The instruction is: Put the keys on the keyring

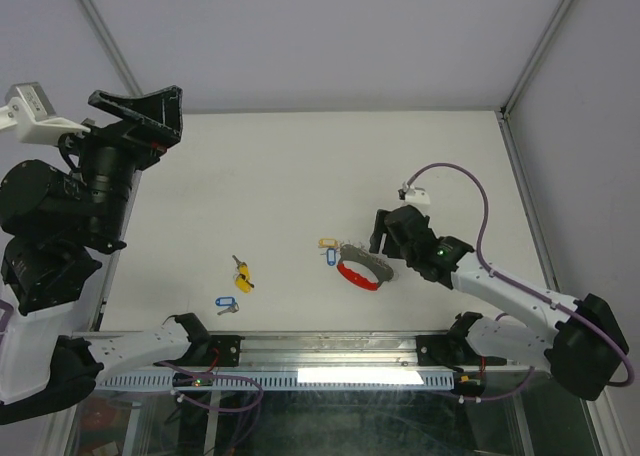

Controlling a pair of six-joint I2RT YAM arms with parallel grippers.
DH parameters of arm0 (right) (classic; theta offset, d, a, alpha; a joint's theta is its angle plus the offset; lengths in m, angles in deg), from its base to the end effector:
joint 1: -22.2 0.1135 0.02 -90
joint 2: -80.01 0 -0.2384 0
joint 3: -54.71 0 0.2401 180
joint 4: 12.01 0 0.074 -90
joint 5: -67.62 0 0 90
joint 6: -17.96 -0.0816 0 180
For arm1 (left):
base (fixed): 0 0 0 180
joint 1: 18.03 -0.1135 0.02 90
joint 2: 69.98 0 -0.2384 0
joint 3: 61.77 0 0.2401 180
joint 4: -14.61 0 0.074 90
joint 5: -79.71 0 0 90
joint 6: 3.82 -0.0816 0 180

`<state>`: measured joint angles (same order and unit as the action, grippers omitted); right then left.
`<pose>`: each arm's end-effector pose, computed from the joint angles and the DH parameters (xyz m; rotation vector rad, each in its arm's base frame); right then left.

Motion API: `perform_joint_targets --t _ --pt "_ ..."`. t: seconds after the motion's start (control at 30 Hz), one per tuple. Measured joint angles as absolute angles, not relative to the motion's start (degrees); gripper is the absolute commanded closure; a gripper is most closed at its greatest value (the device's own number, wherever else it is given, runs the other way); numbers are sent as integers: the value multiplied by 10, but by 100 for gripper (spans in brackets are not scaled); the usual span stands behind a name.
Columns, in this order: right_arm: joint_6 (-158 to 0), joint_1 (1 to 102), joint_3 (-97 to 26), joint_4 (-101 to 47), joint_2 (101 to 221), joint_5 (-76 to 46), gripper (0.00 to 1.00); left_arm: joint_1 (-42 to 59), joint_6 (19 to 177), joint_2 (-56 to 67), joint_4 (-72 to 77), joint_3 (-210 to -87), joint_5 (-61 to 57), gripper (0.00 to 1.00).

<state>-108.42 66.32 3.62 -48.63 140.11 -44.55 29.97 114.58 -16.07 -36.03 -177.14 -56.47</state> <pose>0.1958 0.1470 0.1757 0.0281 2.3082 0.2622 0.1257 -0.0516 0.5416 -0.4391 1.3951 -0.5366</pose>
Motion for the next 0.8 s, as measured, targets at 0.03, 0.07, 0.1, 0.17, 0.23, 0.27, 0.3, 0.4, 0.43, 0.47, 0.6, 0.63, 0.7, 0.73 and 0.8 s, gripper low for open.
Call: perform_joint_targets --t 0.03,0.07,0.1,0.17,0.23,0.27,0.3,0.4,0.43,0.47,0.6,0.63,0.7,0.73,0.8 --pt "-1084 663 36 -485 1408 -449 26 300 1138 -160 -359 -1774 -569 1" --pt "-1083 663 35 -485 1417 -452 26 300 1134 -159 -359 -1775 -570 1" --pt "-1082 663 32 -486 1428 -456 26 300 1129 -158 -359 -1776 -571 1" --pt "-1078 663 22 -486 1452 -460 26 299 1122 -154 -359 -1776 -573 1" --pt "-1072 663 9 -485 1472 -463 26 296 1119 -149 -359 -1776 -571 1" --pt "-1068 663 1 -484 1480 -465 26 290 1116 -146 -359 -1776 -568 1" --pt "-1064 663 -5 -481 1487 -466 26 285 1112 -144 -359 -1776 -567 1" --pt "-1055 663 -20 -471 1502 -470 26 260 1104 -139 -359 -1776 -569 1" --pt "-1052 663 -24 -467 1506 -470 26 251 1101 -138 -360 -1776 -570 1" --pt "-1050 662 -27 -465 1510 -470 26 241 1099 -138 -360 -1776 -573 1" --pt "-1040 658 -46 -460 1531 -460 26 219 1091 -149 -359 -1767 -616 1" --pt "-1038 657 -51 -460 1537 -455 27 218 1089 -153 -359 -1760 -630 1" --pt "-1033 656 -67 -461 1556 -438 30 216 1083 -170 -356 -1739 -663 1" --pt "-1031 656 -76 -462 1565 -427 32 216 1076 -181 -349 -1724 -677 1" --pt "-1026 655 -94 -465 1583 -407 34 216 1062 -200 -333 -1689 -691 1"
